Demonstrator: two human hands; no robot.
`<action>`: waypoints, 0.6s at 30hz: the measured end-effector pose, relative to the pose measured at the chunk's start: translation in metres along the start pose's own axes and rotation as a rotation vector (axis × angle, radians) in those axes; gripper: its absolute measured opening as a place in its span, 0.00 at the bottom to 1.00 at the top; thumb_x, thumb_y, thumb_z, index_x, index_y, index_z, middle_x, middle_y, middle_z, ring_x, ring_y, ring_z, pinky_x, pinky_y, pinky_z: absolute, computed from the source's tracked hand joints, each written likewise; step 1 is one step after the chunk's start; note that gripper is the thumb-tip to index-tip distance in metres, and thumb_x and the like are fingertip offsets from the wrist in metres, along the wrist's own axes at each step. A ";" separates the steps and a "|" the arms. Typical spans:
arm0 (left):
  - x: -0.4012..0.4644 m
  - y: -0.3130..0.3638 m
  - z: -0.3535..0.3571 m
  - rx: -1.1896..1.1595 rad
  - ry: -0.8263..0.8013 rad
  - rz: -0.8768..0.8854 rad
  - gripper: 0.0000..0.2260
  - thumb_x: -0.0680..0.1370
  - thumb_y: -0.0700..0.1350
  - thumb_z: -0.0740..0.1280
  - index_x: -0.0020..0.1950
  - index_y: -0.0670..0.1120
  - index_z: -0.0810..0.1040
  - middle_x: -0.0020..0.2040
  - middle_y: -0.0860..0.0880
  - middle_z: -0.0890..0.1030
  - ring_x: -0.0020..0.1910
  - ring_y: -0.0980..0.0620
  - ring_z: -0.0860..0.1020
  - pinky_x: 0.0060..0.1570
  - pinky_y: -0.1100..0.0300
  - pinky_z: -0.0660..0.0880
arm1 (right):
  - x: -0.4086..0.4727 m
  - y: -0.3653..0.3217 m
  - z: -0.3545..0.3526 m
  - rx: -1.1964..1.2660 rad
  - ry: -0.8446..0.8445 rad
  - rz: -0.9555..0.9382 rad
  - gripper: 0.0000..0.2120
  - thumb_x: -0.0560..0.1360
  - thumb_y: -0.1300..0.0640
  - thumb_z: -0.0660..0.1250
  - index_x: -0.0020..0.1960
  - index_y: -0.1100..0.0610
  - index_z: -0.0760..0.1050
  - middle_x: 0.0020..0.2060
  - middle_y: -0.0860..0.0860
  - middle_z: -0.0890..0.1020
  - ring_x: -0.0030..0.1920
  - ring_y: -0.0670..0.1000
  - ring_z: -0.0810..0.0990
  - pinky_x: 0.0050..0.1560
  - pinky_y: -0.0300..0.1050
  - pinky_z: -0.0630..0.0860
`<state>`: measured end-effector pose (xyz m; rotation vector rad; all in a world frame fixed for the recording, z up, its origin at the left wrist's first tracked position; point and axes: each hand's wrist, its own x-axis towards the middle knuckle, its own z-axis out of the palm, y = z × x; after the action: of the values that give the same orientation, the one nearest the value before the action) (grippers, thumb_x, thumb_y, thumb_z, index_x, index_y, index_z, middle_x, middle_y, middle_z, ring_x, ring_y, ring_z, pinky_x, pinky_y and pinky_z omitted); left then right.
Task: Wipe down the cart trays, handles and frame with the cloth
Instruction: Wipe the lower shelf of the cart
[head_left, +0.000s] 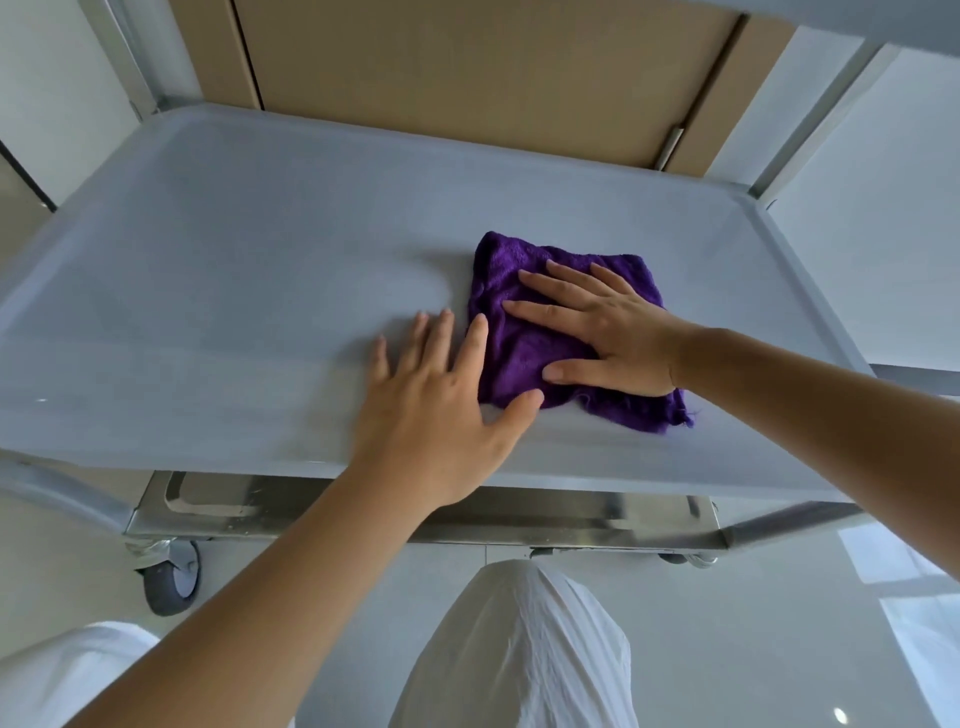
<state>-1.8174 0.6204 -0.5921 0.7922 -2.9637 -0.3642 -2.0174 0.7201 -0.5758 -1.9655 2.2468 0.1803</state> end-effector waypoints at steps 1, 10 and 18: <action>0.001 0.000 0.000 0.009 0.004 -0.004 0.37 0.73 0.70 0.40 0.77 0.52 0.42 0.78 0.47 0.46 0.76 0.49 0.44 0.72 0.46 0.42 | 0.006 0.006 -0.001 -0.003 0.003 0.009 0.33 0.68 0.25 0.39 0.70 0.31 0.37 0.76 0.43 0.44 0.76 0.48 0.40 0.72 0.53 0.38; 0.005 0.003 -0.001 0.035 -0.049 -0.036 0.36 0.74 0.68 0.46 0.77 0.52 0.41 0.78 0.49 0.44 0.76 0.49 0.41 0.71 0.46 0.40 | 0.052 0.041 -0.007 0.002 0.037 0.123 0.34 0.72 0.29 0.46 0.75 0.37 0.45 0.77 0.45 0.47 0.76 0.51 0.44 0.73 0.56 0.42; 0.008 0.005 -0.002 0.048 -0.060 -0.042 0.36 0.74 0.68 0.46 0.77 0.53 0.41 0.77 0.49 0.41 0.75 0.50 0.39 0.71 0.47 0.39 | 0.085 0.068 -0.014 0.030 0.060 0.233 0.32 0.73 0.30 0.46 0.75 0.37 0.47 0.77 0.45 0.49 0.76 0.51 0.46 0.74 0.58 0.44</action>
<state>-1.8263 0.6204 -0.5889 0.8651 -3.0265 -0.3256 -2.0965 0.6437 -0.5789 -1.7127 2.4978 0.1146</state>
